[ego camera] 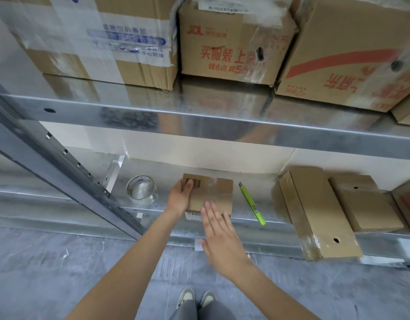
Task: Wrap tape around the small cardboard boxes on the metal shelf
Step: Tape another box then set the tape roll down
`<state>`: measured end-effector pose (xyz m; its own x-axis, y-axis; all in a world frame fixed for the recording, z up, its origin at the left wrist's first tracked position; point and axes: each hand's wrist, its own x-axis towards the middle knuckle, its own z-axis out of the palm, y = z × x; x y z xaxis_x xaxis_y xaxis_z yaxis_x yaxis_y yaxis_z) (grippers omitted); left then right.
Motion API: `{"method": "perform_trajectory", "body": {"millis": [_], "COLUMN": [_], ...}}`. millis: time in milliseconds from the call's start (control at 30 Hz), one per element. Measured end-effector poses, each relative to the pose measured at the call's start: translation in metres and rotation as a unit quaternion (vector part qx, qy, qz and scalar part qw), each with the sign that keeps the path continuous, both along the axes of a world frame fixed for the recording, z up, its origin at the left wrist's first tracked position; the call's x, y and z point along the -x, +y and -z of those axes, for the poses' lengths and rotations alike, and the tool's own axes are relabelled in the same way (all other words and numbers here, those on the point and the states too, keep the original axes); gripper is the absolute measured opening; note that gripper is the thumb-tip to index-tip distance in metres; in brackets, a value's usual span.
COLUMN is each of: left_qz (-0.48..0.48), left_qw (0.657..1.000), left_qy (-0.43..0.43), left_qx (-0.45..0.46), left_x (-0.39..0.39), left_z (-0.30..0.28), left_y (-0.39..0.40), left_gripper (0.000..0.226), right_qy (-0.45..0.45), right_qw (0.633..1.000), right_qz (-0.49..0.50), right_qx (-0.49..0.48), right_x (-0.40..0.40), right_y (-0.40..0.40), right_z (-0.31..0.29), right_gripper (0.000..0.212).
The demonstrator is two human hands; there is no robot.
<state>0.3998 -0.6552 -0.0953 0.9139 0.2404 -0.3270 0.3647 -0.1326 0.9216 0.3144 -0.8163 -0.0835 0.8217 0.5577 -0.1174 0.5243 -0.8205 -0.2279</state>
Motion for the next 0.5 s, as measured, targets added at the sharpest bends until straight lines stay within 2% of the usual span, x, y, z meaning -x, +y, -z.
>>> {"method": "perform_trajectory", "body": {"millis": [67, 133, 167, 233, 267, 333, 367, 400, 433, 500], "left_qz": [0.0, 0.001, 0.002, 0.002, 0.002, -0.009, -0.023, -0.034, -0.033, 0.004], "left_qw": [1.0, 1.0, 1.0, 1.0, 0.999, 0.999, 0.999, 0.999, 0.999, 0.998], "left_qy": [0.003, 0.011, 0.016, 0.024, 0.029, 0.042, 0.04, 0.029, 0.016, 0.012], "left_qx": [0.0, -0.001, 0.0, 0.018, 0.026, 0.022, 0.017, 0.007, -0.012, -0.064], "left_x": [-0.001, 0.0, 0.0, 0.001, 0.001, 0.004, 0.007, 0.01, 0.012, 0.014], "left_z": [0.0, -0.001, -0.003, -0.009, -0.011, -0.015, -0.017, -0.019, -0.02, -0.02], "left_y": [0.001, 0.002, 0.002, 0.002, 0.003, 0.004, 0.005, 0.005, 0.004, 0.0], "left_gripper": [0.021, 0.024, 0.026, 0.027, 0.031, 0.055, 0.063, 0.064, 0.061, 0.05], "right_qy": [0.017, 0.039, 0.082, 0.214, 0.233, 0.169, 0.129, 0.088, 0.077, 0.109], "right_qw": [0.995, 0.969, 0.943, 0.871, 0.861, 0.879, 0.886, 0.89, 0.893, 0.904], "right_qz": [0.038, 0.156, 0.211, 0.261, 0.259, 0.273, 0.287, 0.304, 0.324, 0.346], "right_qx": [-0.086, -0.185, -0.243, -0.356, -0.37, -0.352, -0.342, -0.327, -0.303, -0.225], "right_x": [-0.01, -0.022, -0.029, -0.041, -0.045, -0.055, -0.062, -0.07, -0.08, -0.096], "right_y": [-0.009, -0.022, -0.027, -0.032, -0.033, -0.037, -0.039, -0.04, -0.04, -0.034], "right_z": [-0.002, -0.005, -0.007, -0.011, -0.011, -0.009, -0.01, -0.011, -0.014, -0.017], "right_gripper": [0.067, 0.071, 0.069, 0.047, 0.036, 0.008, 0.016, 0.035, 0.048, 0.059]}}
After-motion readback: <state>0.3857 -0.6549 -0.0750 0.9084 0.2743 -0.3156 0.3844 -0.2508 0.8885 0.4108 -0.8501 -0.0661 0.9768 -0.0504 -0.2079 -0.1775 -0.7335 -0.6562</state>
